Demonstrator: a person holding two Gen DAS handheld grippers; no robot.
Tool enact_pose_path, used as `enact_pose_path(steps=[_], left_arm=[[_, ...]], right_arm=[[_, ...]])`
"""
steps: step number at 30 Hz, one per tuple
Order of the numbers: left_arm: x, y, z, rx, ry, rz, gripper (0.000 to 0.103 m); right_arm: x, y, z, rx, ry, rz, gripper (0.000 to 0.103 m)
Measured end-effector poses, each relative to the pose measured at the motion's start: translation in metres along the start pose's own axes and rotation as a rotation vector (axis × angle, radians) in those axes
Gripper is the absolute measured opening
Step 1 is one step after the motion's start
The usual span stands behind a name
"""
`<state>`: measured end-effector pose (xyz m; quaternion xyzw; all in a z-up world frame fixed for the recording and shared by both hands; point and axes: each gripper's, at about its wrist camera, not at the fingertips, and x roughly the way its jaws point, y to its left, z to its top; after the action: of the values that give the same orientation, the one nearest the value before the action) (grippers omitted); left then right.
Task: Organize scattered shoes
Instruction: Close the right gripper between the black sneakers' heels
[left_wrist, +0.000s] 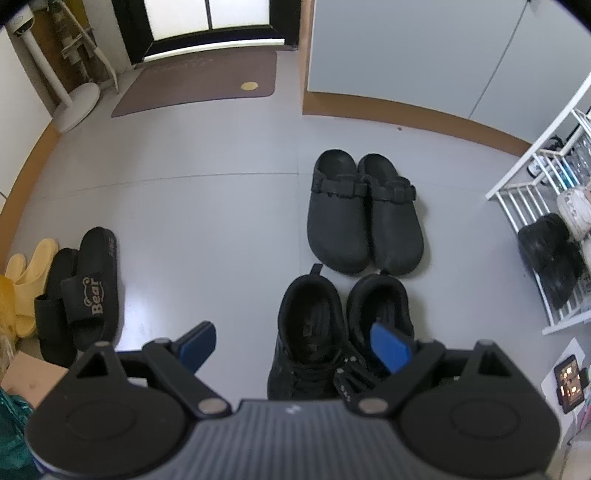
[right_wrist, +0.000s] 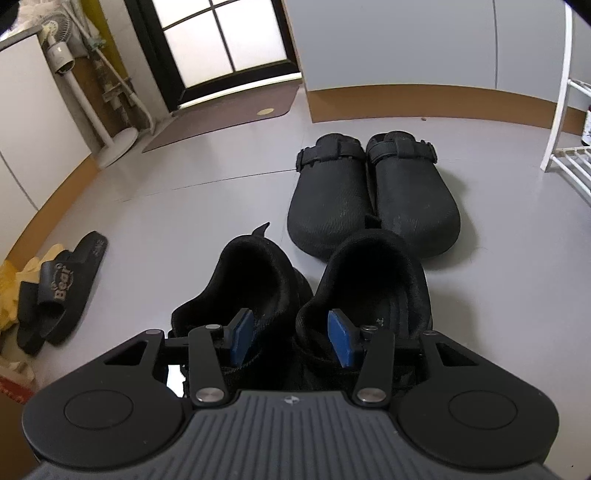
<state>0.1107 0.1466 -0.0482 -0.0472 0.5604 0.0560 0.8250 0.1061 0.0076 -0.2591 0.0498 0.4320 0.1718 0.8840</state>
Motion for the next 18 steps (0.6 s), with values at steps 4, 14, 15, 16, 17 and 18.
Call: enact_pose_path(steps=[4,14,15,16,17,18], left_arm=[[-0.002,0.0,-0.001,0.003,-0.001,-0.007,0.093],[-0.002,0.0,-0.002,0.006,0.002,-0.012,0.093],[-0.002,0.0,-0.002,0.006,0.005,-0.014,0.093],[-0.001,0.0,-0.002,0.007,0.005,-0.016,0.093],[-0.001,0.0,-0.002,0.011,0.005,-0.017,0.093],[-0.001,-0.001,-0.002,0.013,0.005,-0.016,0.093]], right_arm=[[0.006,0.01,-0.004,-0.023,-0.013,0.0,0.051],[0.017,0.016,-0.016,-0.046,0.014,-0.046,0.048],[0.017,0.016,-0.018,-0.054,0.009,-0.048,0.047],[0.017,0.017,-0.019,-0.062,0.005,-0.049,0.047],[0.019,0.018,-0.02,-0.071,0.006,-0.054,0.047],[0.02,0.019,-0.021,-0.08,0.006,-0.059,0.047]])
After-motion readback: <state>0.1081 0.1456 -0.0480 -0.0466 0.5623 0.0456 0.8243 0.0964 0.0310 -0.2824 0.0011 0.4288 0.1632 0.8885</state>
